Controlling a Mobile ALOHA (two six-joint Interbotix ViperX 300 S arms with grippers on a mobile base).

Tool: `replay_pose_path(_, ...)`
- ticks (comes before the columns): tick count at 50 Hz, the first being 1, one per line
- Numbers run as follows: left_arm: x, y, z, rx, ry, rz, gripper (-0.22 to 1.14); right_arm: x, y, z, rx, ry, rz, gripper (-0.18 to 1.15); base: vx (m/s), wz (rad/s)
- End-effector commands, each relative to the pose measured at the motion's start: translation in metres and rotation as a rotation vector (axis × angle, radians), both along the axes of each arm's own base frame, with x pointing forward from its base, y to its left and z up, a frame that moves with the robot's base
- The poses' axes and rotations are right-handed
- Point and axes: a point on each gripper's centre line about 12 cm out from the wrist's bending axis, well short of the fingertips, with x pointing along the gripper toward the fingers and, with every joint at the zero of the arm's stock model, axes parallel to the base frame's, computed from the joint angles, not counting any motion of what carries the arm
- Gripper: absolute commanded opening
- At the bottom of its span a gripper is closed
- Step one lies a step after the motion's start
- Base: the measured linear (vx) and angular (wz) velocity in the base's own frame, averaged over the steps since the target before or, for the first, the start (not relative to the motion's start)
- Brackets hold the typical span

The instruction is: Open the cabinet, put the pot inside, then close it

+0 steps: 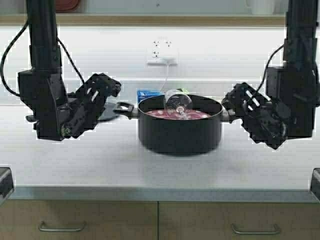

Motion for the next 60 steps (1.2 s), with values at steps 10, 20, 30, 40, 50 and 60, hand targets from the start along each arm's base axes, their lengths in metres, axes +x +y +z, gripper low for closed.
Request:
replay_pose_path(10,0.006,-0.001,-0.019,-0.002,0.024,0.01,1.03,0.004,-0.011,-0.011,0.017,-0.022,-0.056,1.03,0.17,-0.04)
replay_pose_path(20,0.042,0.003,-0.05,-0.003,0.087,0.059,1.03,0.048,-0.017,-0.037,0.132,-0.054,-0.098,1.03,0.07,-0.04)
replay_pose_path(30,0.089,0.008,-0.065,-0.02,0.087,0.002,1.03,0.098,-0.022,-0.061,0.295,-0.08,-0.027,1.03,0.01,-0.01)
replay_pose_path(40,0.12,0.014,-0.064,-0.078,0.07,-0.09,1.03,0.135,-0.032,-0.063,0.338,-0.106,0.04,1.03,0.0,0.0)
replay_pose_path(50,0.141,0.014,-0.066,-0.081,0.054,-0.152,1.03,0.15,-0.036,-0.07,0.342,-0.127,0.029,1.03,0.0,0.0)
replay_pose_path(60,0.144,0.015,-0.071,-0.072,0.077,-0.162,1.03,0.147,-0.036,-0.077,0.344,-0.109,0.026,1.03,0.0,0.0)
